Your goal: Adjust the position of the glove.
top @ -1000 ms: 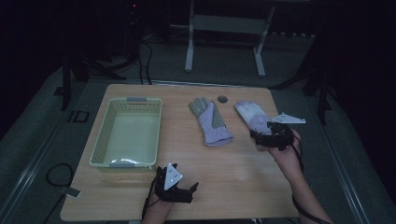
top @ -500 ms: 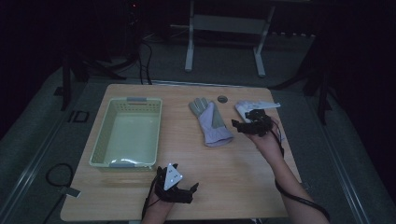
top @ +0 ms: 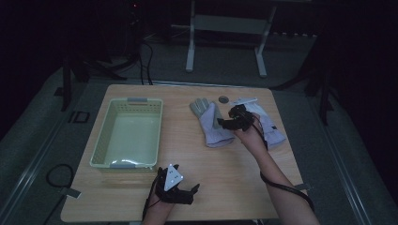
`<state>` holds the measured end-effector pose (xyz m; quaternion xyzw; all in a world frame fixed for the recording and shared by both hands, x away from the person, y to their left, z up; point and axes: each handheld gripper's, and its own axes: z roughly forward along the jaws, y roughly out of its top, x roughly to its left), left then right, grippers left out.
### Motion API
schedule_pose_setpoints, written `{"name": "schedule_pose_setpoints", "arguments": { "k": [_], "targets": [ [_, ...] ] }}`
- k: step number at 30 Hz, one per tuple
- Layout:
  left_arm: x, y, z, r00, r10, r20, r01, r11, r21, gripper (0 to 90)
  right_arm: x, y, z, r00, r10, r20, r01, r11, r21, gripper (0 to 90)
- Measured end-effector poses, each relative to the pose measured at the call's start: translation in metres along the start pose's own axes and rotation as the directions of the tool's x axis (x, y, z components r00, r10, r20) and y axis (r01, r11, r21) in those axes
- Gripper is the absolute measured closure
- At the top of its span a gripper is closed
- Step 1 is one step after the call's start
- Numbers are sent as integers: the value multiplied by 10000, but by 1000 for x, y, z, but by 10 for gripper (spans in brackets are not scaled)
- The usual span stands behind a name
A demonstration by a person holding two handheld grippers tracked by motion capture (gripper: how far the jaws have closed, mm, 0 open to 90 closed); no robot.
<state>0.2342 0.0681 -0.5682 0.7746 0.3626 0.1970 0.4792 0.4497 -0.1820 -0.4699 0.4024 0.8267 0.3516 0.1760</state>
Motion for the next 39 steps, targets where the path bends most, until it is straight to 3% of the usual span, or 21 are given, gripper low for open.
{"name": "schedule_pose_setpoints", "arguments": {
  "k": [7, 16, 24, 27, 33, 39],
  "targets": [
    [0, 0, 0, 10000, -28, 42, 28, 10000, 21, 0, 0, 3, 27, 9998, -140, 171, 130, 9981, 601, 434],
    [1, 0, 0, 9999, -113, 89, 113, 9999, -23, 0, -7, 1, 54, 9993, 120, 351, -155, 9946, 1024, 487],
    [1, 0, 0, 9999, -145, 77, 145, 9999, -15, 0, -5, -14, 78, 9983, 134, 574, -222, 9874, 1566, 520],
    [1, 0, 0, 9999, -124, 77, 124, 9999, -23, 0, -8, -18, 81, 9973, 594, 426, -649, 9876, 1426, 517],
    [1, 0, 0, 9999, -147, 51, 147, 9999, -6, 0, -8, -21, 81, 9991, 285, 327, -324, 9916, 1254, 551],
    [1, 0, 0, 9999, -158, 40, 158, 9999, 15, 0, -5, -22, 80, 9994, 60, 335, -103, 9914, 1304, 731]
  ]
}}
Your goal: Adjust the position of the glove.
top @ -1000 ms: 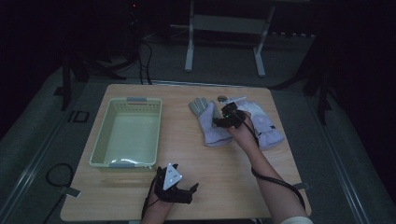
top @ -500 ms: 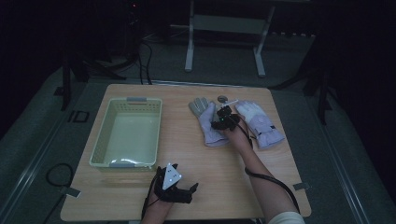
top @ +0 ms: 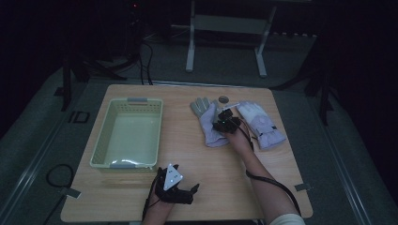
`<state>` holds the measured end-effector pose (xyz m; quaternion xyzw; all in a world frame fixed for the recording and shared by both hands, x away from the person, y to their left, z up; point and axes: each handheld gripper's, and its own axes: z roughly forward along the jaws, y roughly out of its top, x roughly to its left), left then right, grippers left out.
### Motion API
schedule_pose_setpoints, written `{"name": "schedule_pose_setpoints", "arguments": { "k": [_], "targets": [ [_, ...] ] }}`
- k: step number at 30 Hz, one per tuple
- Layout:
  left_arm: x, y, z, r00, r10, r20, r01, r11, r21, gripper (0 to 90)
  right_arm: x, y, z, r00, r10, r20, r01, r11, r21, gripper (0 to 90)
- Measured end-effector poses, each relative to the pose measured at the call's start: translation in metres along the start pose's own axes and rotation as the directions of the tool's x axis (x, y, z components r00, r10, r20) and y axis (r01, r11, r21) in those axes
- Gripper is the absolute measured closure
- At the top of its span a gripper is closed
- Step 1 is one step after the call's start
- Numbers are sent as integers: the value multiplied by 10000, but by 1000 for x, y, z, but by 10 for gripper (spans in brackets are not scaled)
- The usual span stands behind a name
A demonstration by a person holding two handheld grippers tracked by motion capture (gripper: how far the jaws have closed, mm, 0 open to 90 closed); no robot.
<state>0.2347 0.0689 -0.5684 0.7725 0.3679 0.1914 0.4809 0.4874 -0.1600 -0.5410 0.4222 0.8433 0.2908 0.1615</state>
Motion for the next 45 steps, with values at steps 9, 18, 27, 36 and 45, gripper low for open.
{"name": "schedule_pose_setpoints", "arguments": {
  "k": [9, 18, 27, 36, 45],
  "targets": [
    [0, 0, 0, 10000, 28, -9, -28, 10000, 36, 0, 10, 3, -5, 9982, 281, 523, -271, 9994, -206, 866],
    [0, 0, 0, 10000, -4, 12, 4, 10000, 15, 0, 19, 11, -28, 9969, 622, 486, -578, 9945, -874, 874],
    [0, 0, 0, 10000, 3, -31, -2, 10000, 44, 0, 26, 10, -67, 9903, 1344, 345, -1272, 9787, -1613, 873],
    [0, 0, 0, 10000, -25, -37, 25, 10000, 19, 0, 36, 4, -115, 9842, 1650, 646, -1448, 9590, -2437, 873],
    [0, 0, 0, 10000, 25, -58, -25, 10000, 47, 0, 51, -29, -140, 9736, 2165, 718, -1896, 9430, -2736, 873]
  ]
}}
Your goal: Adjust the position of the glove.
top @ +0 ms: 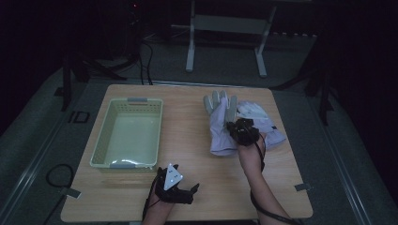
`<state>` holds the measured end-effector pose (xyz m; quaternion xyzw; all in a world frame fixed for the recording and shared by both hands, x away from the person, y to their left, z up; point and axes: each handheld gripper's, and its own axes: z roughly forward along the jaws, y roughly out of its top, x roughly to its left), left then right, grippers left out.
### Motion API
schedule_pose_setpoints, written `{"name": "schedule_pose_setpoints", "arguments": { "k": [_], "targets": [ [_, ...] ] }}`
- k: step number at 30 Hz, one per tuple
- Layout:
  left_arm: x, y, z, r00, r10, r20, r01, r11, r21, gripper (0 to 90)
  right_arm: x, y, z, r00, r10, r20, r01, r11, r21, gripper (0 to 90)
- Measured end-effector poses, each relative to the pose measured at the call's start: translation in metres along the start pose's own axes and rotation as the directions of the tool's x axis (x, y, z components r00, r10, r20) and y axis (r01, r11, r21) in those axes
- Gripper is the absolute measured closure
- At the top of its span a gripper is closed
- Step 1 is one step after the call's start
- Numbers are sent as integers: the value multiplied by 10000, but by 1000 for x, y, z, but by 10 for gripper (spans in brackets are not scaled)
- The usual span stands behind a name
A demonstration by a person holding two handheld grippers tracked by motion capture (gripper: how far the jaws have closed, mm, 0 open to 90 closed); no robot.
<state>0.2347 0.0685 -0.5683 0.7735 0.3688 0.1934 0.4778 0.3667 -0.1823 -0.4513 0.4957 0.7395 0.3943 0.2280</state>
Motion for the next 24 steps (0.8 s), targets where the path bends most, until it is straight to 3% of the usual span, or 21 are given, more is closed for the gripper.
{"name": "schedule_pose_setpoints", "arguments": {
  "k": [8, 11, 16, 21, 24],
  "targets": [
    [0, 0, 0, 10000, 23, -17, -23, 10000, 4, 0, 4, -29, -20, 9982, 568, -164, -573, 9979, -304, 873],
    [-1, 0, 0, 10000, 54, -23, -54, 10000, -1, 0, 11, -38, -19, 9981, 592, -147, -595, 9980, -230, 873],
    [-1, 0, 0, 9999, 107, -19, -107, 9999, -7, 0, 22, -53, -4, 9987, 492, 132, -495, 9986, 168, 873],
    [-1, 0, 0, 9999, 126, 11, -126, 9999, 6, 0, 26, -60, 15, 9963, 856, -37, -853, 9953, 460, 872],
    [-1, 0, 0, 9999, 119, 10, -119, 9999, -2, 0, 30, -62, 28, 9970, 774, -2, -772, 9947, 678, 872]
  ]
}}
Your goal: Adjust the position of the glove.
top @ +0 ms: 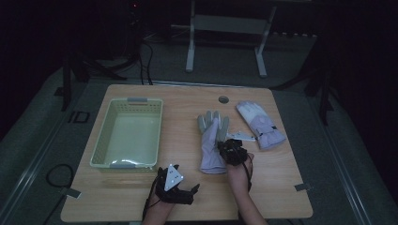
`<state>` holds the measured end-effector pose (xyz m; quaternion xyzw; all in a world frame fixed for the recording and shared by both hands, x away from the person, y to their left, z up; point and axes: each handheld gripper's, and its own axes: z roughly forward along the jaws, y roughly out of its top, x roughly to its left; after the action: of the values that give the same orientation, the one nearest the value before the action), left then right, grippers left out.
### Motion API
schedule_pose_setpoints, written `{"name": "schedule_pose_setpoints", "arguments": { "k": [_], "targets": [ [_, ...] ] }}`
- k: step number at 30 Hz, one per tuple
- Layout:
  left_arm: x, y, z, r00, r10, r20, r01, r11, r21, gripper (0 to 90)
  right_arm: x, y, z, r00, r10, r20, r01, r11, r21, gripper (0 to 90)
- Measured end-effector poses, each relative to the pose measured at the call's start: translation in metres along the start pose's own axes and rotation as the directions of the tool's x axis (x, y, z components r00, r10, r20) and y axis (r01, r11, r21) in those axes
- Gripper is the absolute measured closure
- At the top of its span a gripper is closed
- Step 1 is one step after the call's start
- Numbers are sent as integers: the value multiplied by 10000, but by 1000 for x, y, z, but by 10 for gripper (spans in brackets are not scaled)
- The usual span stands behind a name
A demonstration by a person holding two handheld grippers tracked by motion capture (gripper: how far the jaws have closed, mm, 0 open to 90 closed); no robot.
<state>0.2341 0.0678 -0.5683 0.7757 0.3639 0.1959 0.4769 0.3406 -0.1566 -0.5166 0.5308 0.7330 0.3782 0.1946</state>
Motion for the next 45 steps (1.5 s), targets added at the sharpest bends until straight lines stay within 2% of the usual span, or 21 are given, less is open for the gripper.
{"name": "schedule_pose_setpoints", "arguments": {
  "k": [4, 6, 12, 17, 21, 23, 25, 27, 29, 34, 40, 45],
  "targets": [
    [0, 0, 0, 10000, 10, 6, -10, 10000, -3, 0, 1, -3, 20, 9998, -211, 11, 210, 9986, 491, 864],
    [0, 0, 0, 10000, 7, 9, -7, 10000, -1, 0, -1, -6, 27, 9999, -128, -65, 132, 9978, 644, 838],
    [0, 0, 0, 10000, 12, 19, -12, 10000, 4, 0, -4, -9, 32, 9998, -173, -137, 184, 9963, 843, 749],
    [0, 0, 0, 10000, -24, 17, 24, 10000, -3, 0, -6, -3, 23, 9990, -397, -225, 413, 9963, 757, 659],
    [0, 0, 0, 10000, -3, 11, 3, 10000, 6, 0, -14, 5, 11, 9962, -769, -407, 792, 9951, 585, 605],
    [0, 0, 0, 10000, 3, 10, -3, 10000, 6, 0, -19, 10, 5, 9940, -1003, -429, 1026, 9932, 550, 558],
    [0, 0, 0, 10000, -6, 5, 6, 10000, 5, 0, -25, 15, -1, 9910, -1294, -334, 1309, 9903, 470, 552],
    [0, 0, 0, 10000, -10, 4, 10, 10000, 20, 0, -33, 21, -7, 9876, -1514, -413, 1529, 9875, 378, 540],
    [0, 0, 0, 10000, -8, 4, 8, 10000, 18, 0, -40, 25, -11, 9886, -1441, -431, 1457, 9886, 368, 513],
    [0, 0, 0, 10000, -13, 13, 13, 10000, 17, 0, -59, 35, -23, 9847, -1682, -453, 1693, 9853, 212, 506],
    [0, 0, 0, 10000, -25, 22, 25, 10000, 14, 0, -78, 40, -29, 9800, -1961, -336, 1971, 9800, 276, 505],
    [0, 0, 0, 10000, -25, 19, 25, 10000, 18, 0, -99, 47, -35, 9742, -2230, -359, 2230, 9748, -38, 491]
  ]
}}
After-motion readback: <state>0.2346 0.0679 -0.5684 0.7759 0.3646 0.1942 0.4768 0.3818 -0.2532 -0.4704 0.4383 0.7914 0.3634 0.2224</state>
